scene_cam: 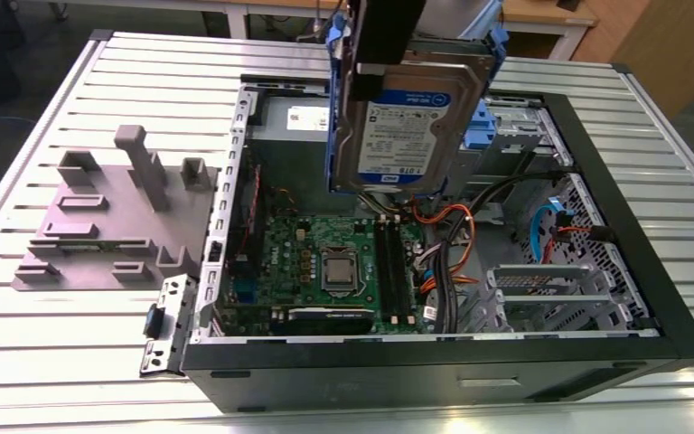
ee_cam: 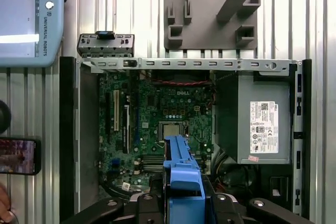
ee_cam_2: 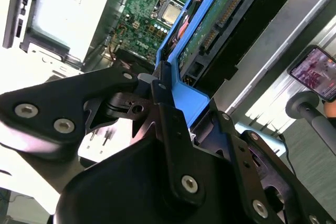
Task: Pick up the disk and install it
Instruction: 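Insert the disk into the insertion slot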
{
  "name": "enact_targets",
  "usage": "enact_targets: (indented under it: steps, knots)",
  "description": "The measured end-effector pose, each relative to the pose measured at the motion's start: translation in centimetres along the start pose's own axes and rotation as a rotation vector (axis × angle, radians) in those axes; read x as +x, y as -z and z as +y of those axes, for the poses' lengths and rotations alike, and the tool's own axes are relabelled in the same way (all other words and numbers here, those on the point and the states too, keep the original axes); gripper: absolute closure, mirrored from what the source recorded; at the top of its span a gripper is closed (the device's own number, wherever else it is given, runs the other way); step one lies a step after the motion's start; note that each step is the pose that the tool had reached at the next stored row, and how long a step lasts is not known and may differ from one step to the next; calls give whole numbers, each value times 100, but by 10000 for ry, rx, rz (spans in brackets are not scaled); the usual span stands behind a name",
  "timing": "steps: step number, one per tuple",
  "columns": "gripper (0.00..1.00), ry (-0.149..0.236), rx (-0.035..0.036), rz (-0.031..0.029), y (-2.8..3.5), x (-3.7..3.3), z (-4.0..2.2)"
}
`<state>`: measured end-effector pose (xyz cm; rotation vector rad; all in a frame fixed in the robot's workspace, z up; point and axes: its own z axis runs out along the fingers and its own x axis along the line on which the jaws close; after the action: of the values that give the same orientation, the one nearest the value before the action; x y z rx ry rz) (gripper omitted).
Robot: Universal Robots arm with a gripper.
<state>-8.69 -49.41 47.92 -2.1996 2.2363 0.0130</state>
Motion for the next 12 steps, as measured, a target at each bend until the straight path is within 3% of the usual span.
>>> enact_targets:
  steps: [3, 9, 12]
  knots:
    - [64, 0, 1, -2, -3, 38, -33]
    - [64, 0, 0, 0, -3, 42, -215]
    - [64, 0, 0, -1, -3, 42, -258]
